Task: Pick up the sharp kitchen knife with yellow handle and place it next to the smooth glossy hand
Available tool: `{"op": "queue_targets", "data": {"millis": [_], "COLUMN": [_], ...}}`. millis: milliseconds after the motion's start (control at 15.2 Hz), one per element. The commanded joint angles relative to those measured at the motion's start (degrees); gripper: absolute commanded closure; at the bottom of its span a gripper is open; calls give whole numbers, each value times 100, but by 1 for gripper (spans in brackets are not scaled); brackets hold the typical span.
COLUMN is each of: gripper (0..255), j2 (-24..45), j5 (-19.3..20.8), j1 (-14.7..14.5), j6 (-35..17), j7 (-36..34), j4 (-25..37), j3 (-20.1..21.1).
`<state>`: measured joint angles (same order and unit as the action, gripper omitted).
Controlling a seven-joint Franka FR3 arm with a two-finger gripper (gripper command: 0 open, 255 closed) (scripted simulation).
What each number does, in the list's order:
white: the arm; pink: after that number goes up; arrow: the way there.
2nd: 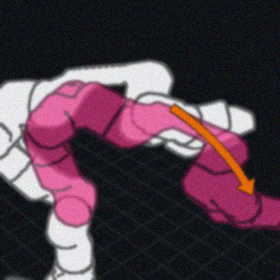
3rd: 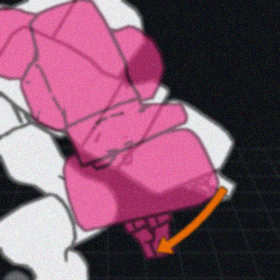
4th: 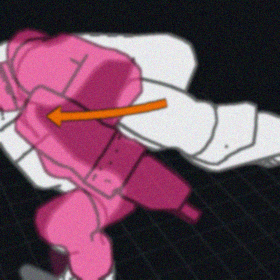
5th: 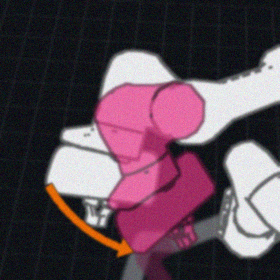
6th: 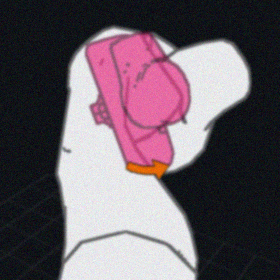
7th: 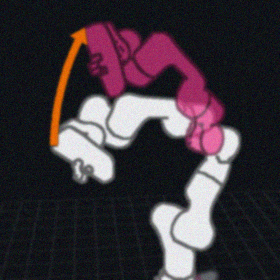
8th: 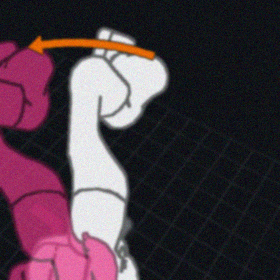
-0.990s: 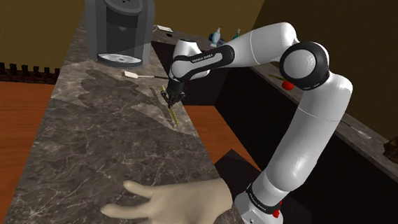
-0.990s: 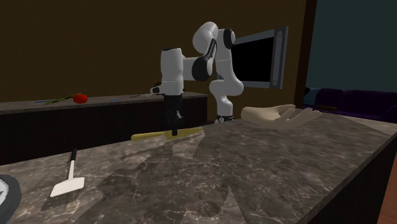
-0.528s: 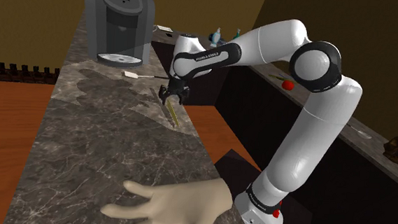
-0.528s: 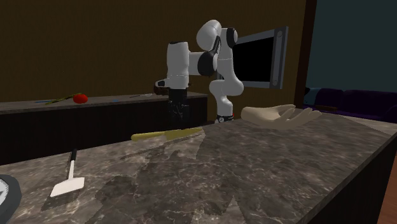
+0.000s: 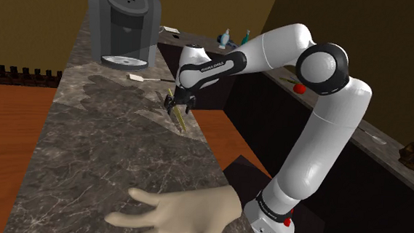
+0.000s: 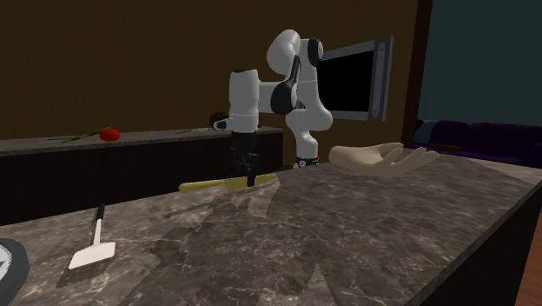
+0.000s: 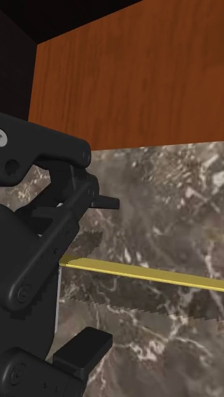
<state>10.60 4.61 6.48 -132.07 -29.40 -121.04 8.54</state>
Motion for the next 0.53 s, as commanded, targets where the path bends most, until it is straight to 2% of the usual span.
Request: {"op": "queue_targets", "data": {"millis": [0, 330, 396, 462], "gripper": [0, 0, 255, 255], "j2": [16, 16, 16, 16], "j5": [5, 5, 5, 5], "j1": [0, 0, 0, 0], "j6": [-35, -34, -34, -34], "j7": [-3, -2, -2, -2], "j4": [-16, -16, -16, -16], "j3": [-2, -2, -2, -2]}}
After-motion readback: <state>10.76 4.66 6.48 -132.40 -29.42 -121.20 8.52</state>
